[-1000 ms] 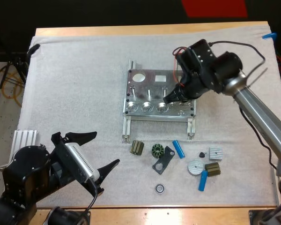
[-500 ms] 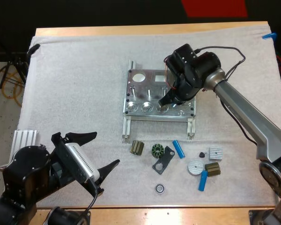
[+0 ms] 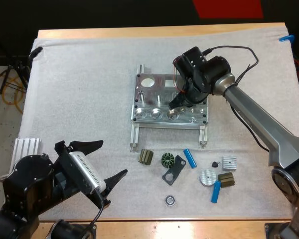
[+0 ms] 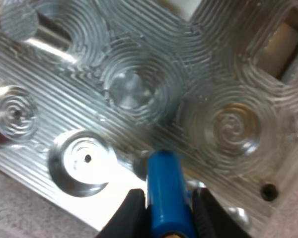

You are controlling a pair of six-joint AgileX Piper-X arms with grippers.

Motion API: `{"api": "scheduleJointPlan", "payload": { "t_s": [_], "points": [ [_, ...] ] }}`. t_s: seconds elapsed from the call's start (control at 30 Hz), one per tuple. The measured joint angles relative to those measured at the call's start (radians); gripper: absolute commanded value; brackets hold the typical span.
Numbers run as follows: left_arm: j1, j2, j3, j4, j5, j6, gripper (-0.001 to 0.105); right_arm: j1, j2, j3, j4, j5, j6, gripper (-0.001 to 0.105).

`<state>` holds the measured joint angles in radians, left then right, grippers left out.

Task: Load cells from left to right

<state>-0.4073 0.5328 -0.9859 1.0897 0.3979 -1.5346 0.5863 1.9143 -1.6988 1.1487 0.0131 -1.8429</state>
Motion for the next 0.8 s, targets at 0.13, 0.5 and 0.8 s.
{"api": "scheduleJointPlan", "payload": {
  "t_s": [0.13,0.5,0.8],
  "points": [
    [0.0,0.0,0.0,0.0,0.0,0.0,0.078,0.004,0.009,0.0,0.0,-0.022,-0.007,0.0],
    [0.0,0.0,0.0,0.0,0.0,0.0,0.078,0.005,0.032,0.0,0.008,-0.002,-0.012,0.0],
    [0.0,0.0,0.0,0.0,0.0,0.0,0.078,0.005,0.041,0.0,0.022,-0.002,-0.012,0.0]
  ]
}}
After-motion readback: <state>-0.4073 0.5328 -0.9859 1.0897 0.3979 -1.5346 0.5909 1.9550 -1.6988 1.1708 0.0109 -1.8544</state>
